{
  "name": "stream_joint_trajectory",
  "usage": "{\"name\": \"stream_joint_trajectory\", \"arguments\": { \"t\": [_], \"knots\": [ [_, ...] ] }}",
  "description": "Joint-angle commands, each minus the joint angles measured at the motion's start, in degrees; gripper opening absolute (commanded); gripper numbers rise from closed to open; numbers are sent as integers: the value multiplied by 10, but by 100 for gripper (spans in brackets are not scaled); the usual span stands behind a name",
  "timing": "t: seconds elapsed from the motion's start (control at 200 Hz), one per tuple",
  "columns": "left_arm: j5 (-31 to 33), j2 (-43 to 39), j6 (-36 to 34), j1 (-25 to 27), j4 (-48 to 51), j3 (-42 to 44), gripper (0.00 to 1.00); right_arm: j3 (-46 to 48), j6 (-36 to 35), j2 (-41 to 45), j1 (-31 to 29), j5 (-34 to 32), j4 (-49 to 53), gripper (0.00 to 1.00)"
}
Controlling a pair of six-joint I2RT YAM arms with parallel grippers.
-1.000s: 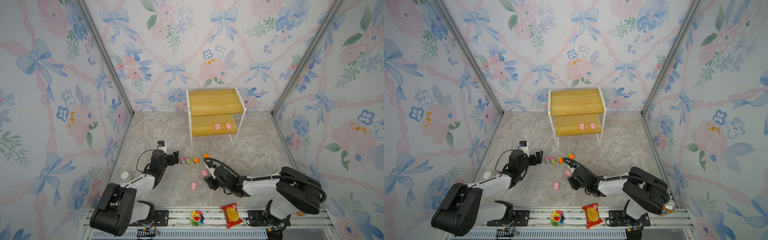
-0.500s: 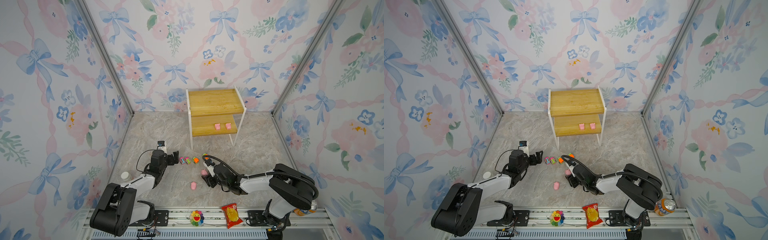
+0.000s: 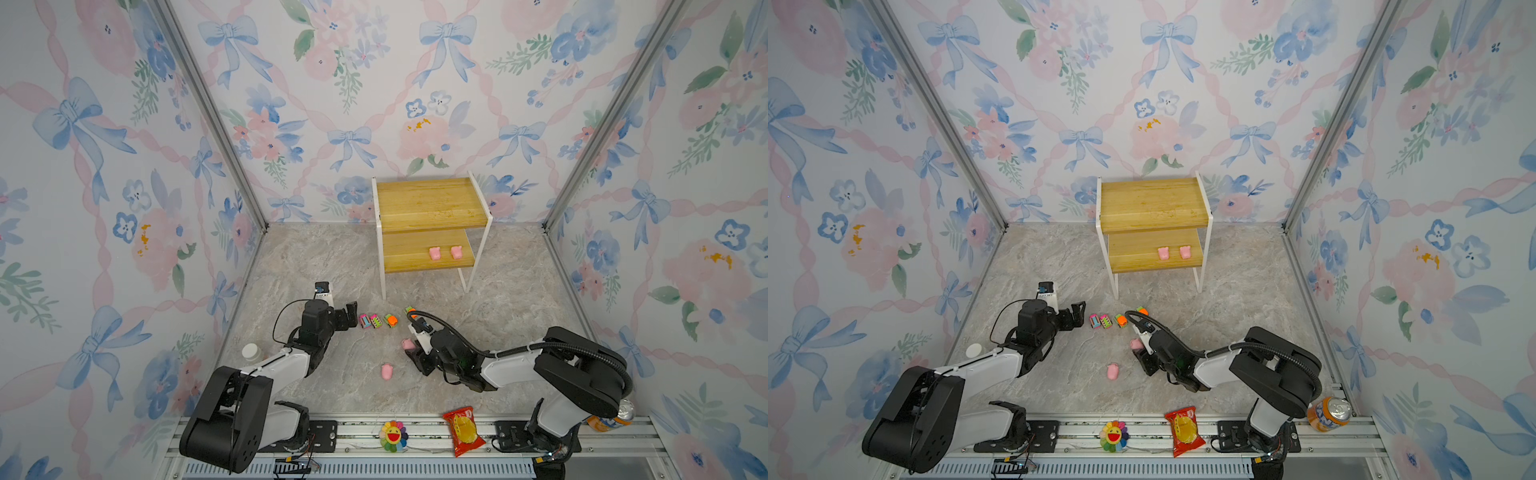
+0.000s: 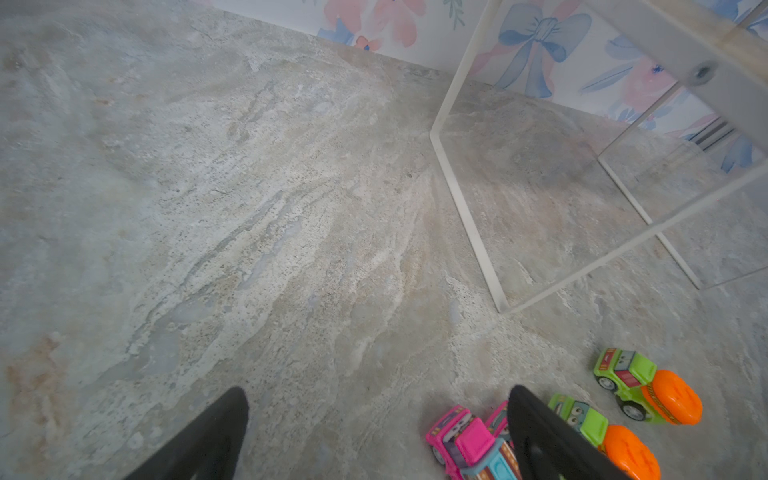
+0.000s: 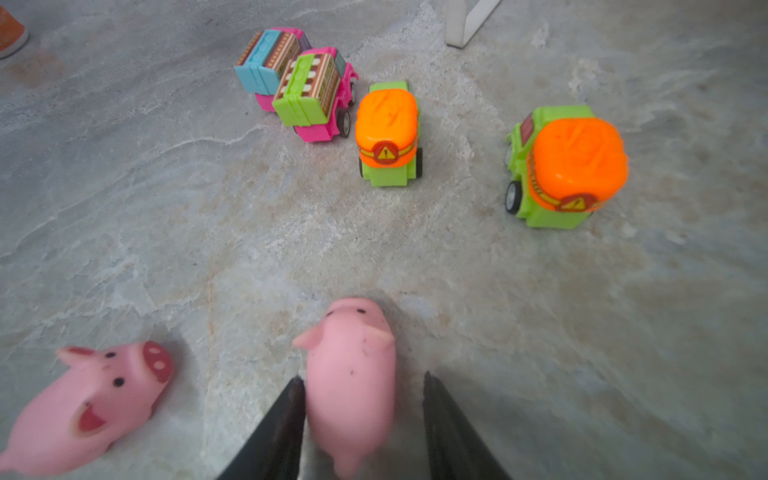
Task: Place and organize the plastic toys onto the shelf
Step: 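Lower the right gripper around the pink pig nearest the trucks, then close the right gripper on the pink pig and lift it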
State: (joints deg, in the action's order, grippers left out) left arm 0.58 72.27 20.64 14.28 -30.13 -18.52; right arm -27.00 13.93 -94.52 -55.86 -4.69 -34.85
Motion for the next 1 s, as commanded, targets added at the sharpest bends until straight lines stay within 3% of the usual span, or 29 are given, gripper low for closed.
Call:
{"name": "stream_joint_trajectory", "arguments": {
  "t": [0.0,0.345,0.995],
  "knots": [
    [4,-5,2,5,0,-1,98,15,6,-6,4,11,26,45],
    [5,-11,3,6,1,1,98,5,0,-8,2,18,30,34],
    [6,-18,4,5,1,4,98,-12,-2,73,0,5,84,32]
  ]
}}
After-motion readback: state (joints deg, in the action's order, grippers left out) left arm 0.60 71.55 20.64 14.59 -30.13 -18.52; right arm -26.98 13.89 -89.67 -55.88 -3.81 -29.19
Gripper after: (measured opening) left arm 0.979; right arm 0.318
